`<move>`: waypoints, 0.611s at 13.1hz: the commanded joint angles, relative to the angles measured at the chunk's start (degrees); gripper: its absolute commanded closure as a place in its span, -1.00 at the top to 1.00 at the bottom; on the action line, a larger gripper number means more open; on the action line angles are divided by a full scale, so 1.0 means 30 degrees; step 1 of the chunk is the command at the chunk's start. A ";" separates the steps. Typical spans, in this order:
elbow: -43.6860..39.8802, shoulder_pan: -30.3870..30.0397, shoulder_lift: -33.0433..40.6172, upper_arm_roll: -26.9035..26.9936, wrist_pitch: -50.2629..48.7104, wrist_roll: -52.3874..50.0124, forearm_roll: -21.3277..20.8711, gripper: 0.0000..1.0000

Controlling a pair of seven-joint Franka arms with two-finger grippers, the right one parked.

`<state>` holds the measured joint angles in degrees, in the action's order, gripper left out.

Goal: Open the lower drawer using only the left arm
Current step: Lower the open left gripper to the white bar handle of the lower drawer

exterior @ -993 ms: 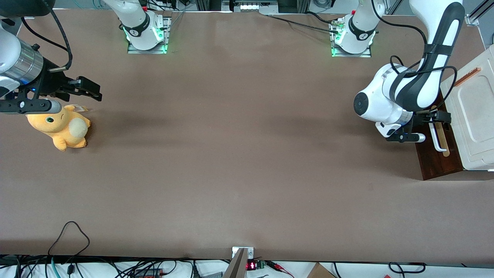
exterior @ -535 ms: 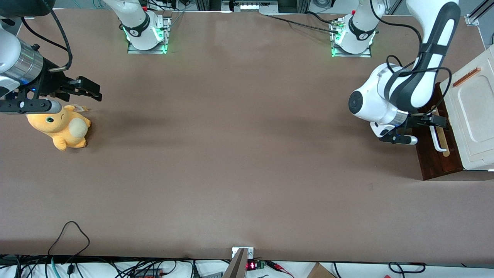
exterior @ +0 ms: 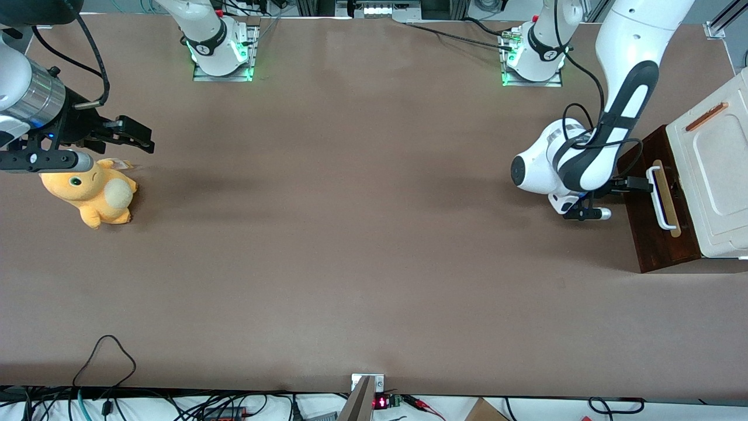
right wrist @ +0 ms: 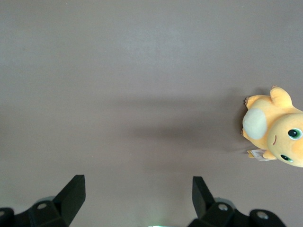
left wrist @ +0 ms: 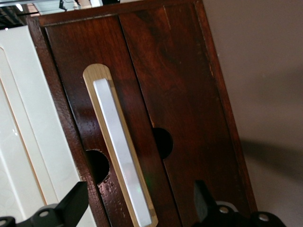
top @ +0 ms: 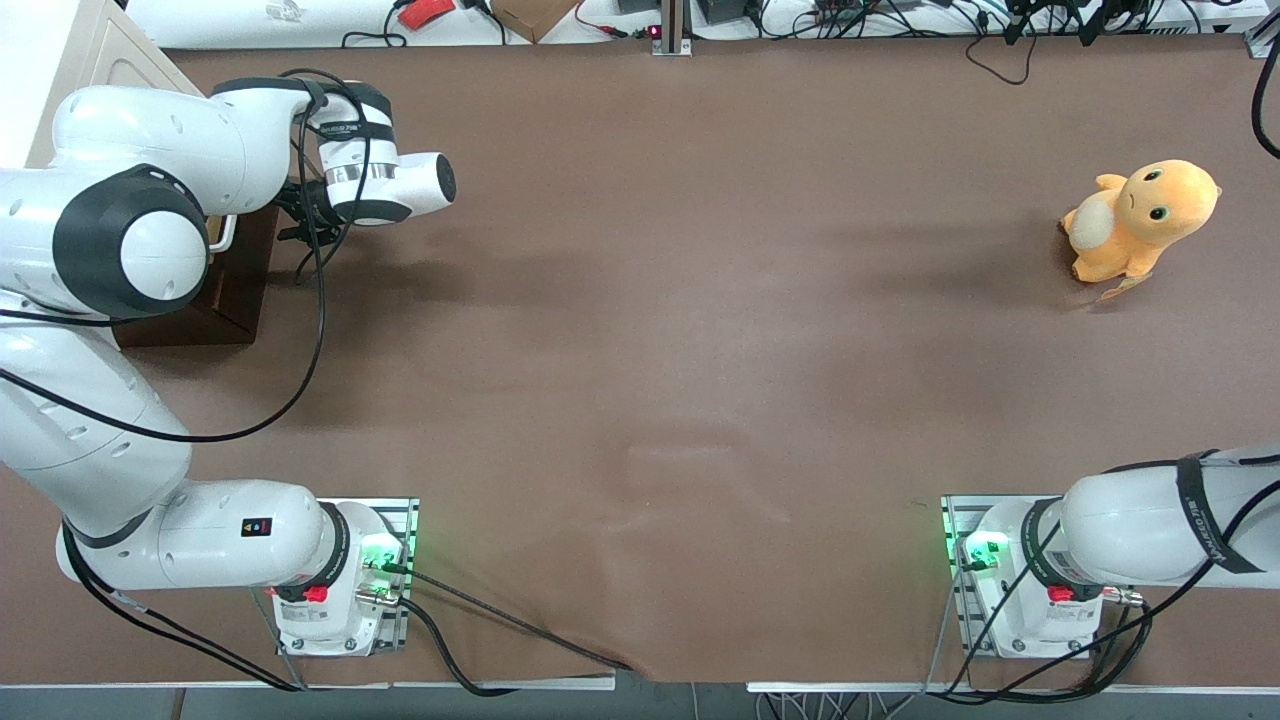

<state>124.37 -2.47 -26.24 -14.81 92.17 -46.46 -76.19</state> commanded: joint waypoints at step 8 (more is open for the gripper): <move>0.0498 0.0178 -0.0891 0.1186 -0.1338 -0.1534 -0.2698 0.78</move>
<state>125.74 -2.46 -27.83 -11.72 88.86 -49.13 -82.45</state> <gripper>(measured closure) 0.097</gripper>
